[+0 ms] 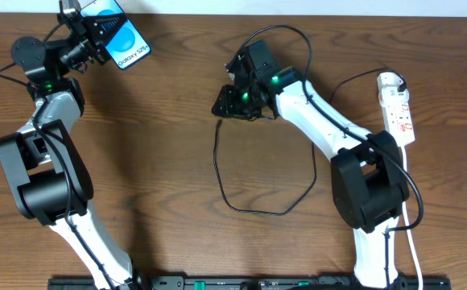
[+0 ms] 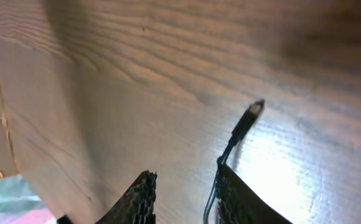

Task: Plug charger to phone and switch on socket
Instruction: 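Lift the phone upright with the left gripper toward the upper left, then grasp the black cable's USB-C plug with the right gripper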

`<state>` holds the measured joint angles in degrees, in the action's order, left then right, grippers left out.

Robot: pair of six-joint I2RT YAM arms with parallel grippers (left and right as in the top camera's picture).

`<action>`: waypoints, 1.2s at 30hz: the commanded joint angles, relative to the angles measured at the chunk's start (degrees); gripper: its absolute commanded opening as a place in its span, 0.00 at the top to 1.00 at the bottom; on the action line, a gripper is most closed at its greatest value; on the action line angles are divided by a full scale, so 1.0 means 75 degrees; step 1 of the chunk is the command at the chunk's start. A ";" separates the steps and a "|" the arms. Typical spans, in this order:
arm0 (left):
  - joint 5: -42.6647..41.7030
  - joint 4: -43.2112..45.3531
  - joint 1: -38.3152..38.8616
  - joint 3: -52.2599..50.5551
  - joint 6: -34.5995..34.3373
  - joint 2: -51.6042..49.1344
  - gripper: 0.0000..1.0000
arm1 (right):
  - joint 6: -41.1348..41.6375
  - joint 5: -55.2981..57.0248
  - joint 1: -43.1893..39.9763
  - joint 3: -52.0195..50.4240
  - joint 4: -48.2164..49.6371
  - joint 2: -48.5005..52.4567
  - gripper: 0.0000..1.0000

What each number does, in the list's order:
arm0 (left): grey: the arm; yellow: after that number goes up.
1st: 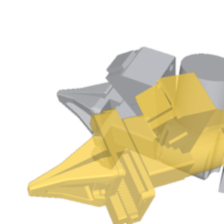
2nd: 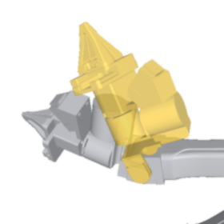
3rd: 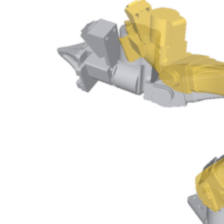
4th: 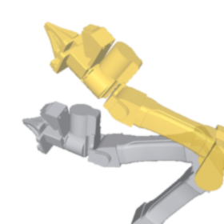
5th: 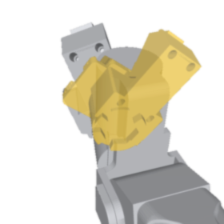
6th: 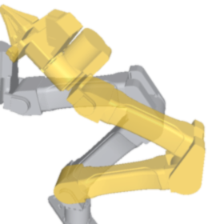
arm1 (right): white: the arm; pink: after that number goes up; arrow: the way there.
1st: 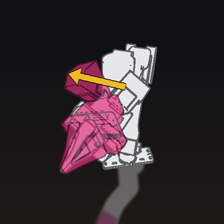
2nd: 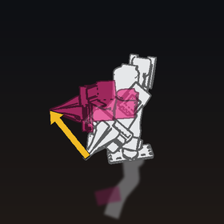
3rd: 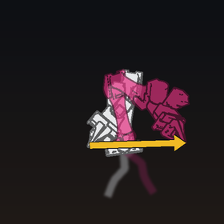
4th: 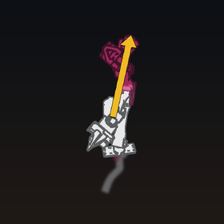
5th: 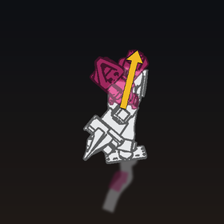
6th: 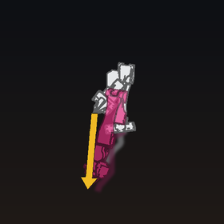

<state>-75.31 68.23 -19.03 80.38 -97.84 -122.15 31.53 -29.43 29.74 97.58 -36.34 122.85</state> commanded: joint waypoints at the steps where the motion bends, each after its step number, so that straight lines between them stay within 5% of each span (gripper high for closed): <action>1: -0.0096 0.0111 -0.0012 0.0111 0.0393 0.0172 0.93 | 0.0673 -0.0108 0.0015 0.0160 -0.0096 0.0140 0.69; 29: -0.0510 0.0111 -0.0009 0.0111 0.0408 0.0172 0.93 | 0.1606 -0.0959 -0.0026 0.0160 0.0402 0.1539 0.78; 36: -0.0560 0.0111 0.0020 0.0111 0.0405 0.0172 0.93 | 0.1107 -0.1052 -0.0154 0.0160 0.0810 0.1539 0.95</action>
<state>-78.37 68.23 -19.03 80.38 -95.90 -122.15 42.92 -36.16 29.36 97.80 -31.81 133.49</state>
